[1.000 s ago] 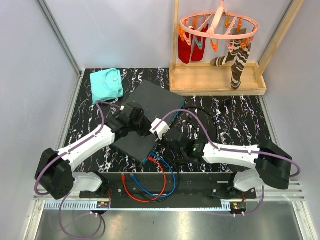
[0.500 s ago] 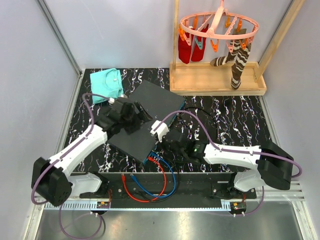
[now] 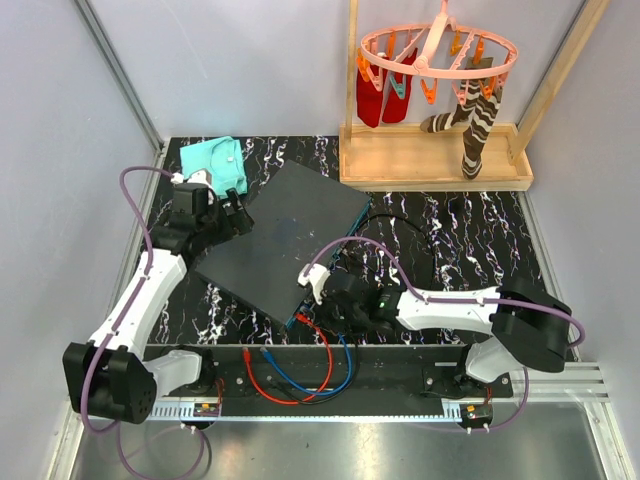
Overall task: Insert the plug into the switch port
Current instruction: Pick up the connector from the center of the board, then insert the connector into the switch port.
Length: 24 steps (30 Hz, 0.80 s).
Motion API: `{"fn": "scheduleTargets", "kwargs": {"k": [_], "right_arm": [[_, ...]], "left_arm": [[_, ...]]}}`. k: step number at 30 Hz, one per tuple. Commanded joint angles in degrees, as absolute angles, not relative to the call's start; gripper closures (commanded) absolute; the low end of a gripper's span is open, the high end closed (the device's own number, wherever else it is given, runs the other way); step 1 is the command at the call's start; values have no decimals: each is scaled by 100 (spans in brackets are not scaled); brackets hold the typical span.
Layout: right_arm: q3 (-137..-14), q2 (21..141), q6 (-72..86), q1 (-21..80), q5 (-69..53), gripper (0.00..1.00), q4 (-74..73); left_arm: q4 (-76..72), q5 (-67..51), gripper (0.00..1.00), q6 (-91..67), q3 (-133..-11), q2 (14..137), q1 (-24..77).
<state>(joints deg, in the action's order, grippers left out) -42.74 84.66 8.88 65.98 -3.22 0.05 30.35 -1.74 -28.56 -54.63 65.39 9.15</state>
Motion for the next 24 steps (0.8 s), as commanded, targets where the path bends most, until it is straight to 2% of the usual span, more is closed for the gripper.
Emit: {"fn": "scheduleTargets", "kwargs": {"k": [1,5,13,24], "right_arm": [[-4351,8403,1274,6671,-449,100,26],[-4298,8148,1424,6662,-36,100,175],[-4105,7638,1547,6671,843,100,474],[-4034,7471,1819,6671,1142,100,914]], "left_arm": [[2672,-1124,1,-2662,-5310,6364,923],[2382,-1888,3,-3416,-4712,5986,1168],[1627,-2180,8,-4736,-3631,5300,2495],[563,-2478,22,-5519,-3217,5493,3006]]}}
